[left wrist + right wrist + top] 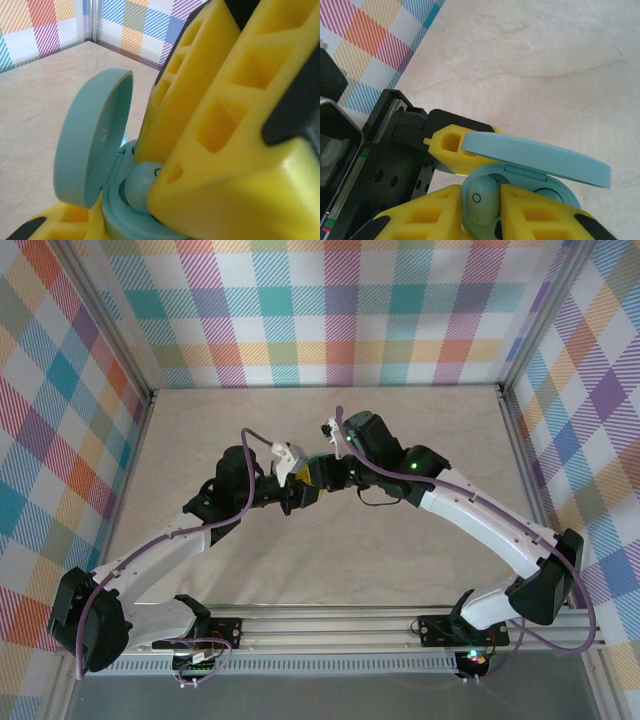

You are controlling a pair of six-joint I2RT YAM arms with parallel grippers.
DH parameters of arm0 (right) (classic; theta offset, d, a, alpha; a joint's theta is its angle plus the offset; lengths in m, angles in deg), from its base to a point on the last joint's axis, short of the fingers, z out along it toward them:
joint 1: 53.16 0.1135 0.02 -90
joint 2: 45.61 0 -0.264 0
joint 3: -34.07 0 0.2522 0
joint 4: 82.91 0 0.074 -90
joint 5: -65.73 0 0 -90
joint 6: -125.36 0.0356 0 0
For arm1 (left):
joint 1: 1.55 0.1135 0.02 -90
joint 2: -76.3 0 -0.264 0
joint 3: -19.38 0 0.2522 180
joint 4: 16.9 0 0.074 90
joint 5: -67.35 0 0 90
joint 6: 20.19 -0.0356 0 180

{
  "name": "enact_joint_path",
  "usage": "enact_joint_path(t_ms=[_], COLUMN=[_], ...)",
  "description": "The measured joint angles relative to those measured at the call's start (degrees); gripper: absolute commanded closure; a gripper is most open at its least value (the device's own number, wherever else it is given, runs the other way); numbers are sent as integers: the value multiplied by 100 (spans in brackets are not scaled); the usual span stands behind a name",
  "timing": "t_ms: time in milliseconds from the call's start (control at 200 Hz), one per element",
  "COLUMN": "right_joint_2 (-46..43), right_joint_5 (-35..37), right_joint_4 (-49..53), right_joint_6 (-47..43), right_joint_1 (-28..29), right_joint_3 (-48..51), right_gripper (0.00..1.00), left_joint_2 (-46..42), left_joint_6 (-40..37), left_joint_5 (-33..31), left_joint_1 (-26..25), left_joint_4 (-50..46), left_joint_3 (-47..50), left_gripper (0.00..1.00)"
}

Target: Insert wireless bluetooth earbuds into charging case

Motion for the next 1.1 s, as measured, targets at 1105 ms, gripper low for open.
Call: enact_joint_path(t_ms=[1105], right_joint_2=[-387], right_joint_5=[-485], right_joint_4=[415], right_joint_6=[-190], right_joint_1=[-931], right_joint_3=[-789], right_gripper=[57], left_joint_2=[-337], left_joint_6=[107], left_joint_5=[-42], left_joint_1=[0], left_joint_4=[0], left_joint_3=[7], left_gripper=[96])
